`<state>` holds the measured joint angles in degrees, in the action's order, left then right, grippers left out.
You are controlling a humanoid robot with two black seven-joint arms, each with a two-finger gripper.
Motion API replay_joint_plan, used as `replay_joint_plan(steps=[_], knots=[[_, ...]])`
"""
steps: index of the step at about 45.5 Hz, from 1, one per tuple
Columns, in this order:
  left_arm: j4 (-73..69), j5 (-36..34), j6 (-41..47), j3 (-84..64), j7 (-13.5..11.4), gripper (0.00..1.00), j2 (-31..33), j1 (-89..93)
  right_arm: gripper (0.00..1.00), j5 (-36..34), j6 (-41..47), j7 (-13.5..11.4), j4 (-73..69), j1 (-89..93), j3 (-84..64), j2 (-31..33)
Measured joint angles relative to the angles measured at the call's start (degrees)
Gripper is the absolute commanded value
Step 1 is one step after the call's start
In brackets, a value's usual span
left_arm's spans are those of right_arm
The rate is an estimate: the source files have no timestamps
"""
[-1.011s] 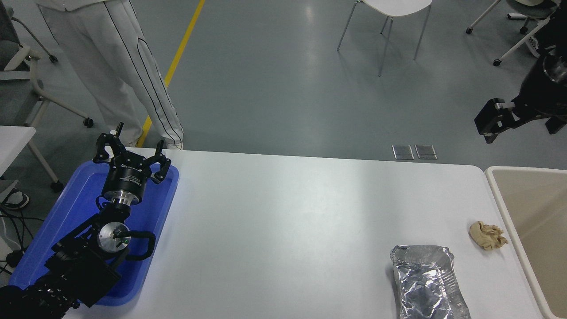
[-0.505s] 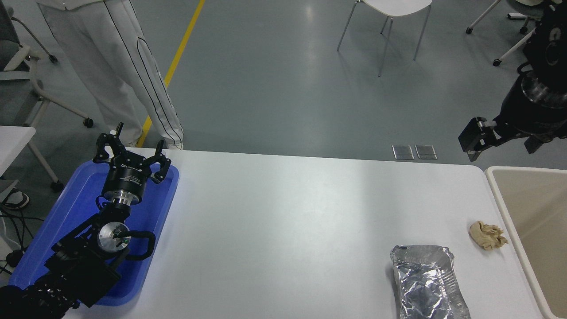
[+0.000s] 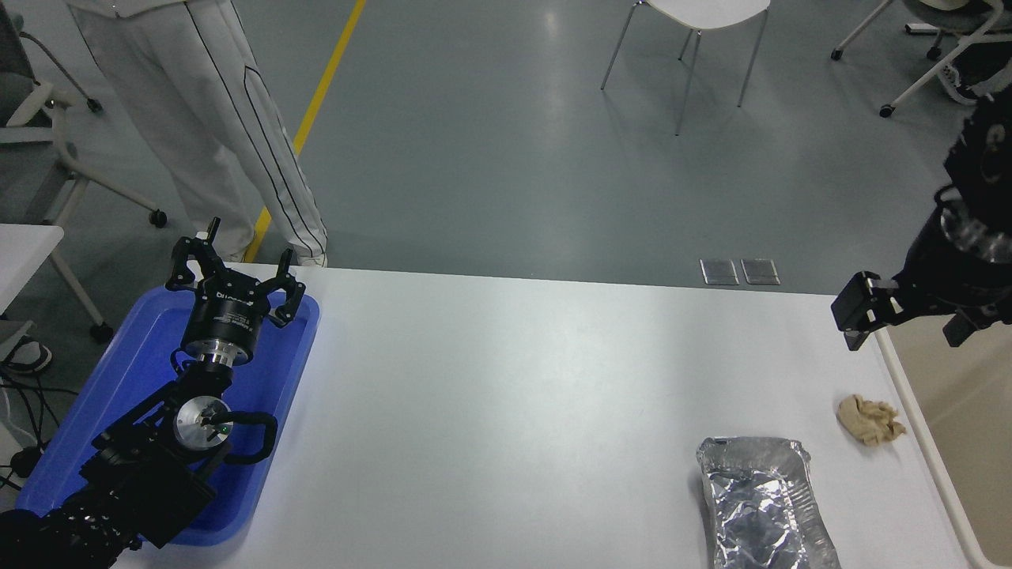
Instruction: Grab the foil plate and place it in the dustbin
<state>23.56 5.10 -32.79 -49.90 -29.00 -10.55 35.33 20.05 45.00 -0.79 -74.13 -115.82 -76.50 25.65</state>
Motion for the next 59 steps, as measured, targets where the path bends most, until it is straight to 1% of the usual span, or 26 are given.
replay_joint_plan(steps=[4,9,16,25,36,41,52,57,59], knots=[[0.0,0.0,0.0,0.0,0.0,1.0,0.0,0.0,0.99,0.1,0.0,0.0,0.1,3.0,1.4,0.9],[0.0,0.0,0.0,0.0,0.0,1.0,0.0,0.0,0.94,0.5,0.0,0.0,0.1,6.6,3.6,2.0],[0.0,0.0,0.0,0.0,0.0,1.0,0.0,0.0,0.94,1.5,-2.2,0.0,0.1,11.4,6.2,2.9],[0.0,0.0,0.0,0.0,0.0,1.0,0.0,0.0,0.93,2.8,-8.3,0.0,0.3,17.8,9.2,3.5],[0.0,0.0,0.0,0.0,0.0,1.0,0.0,0.0,0.93,3.9,-19.7,0.0,0.5,26.6,11.8,3.8],[0.0,0.0,0.0,0.0,0.0,1.0,0.0,0.0,0.93,5.7,-24.5,0.0,0.5,30.7,13.2,3.8],[0.0,0.0,0.0,0.0,0.0,1.0,0.0,-0.1,0.93,9.0,-30.6,0.0,1.5,37.4,15.5,3.6],[0.0,0.0,0.0,0.0,0.0,1.0,0.0,-0.1,0.9,9.6,-32.1,0.0,2.8,40.3,16.2,3.2],[0.0,0.0,0.0,0.0,0.0,1.0,0.0,-0.1,0.88,9.9,-32.8,0.0,3.3,41.5,16.6,3.1]])
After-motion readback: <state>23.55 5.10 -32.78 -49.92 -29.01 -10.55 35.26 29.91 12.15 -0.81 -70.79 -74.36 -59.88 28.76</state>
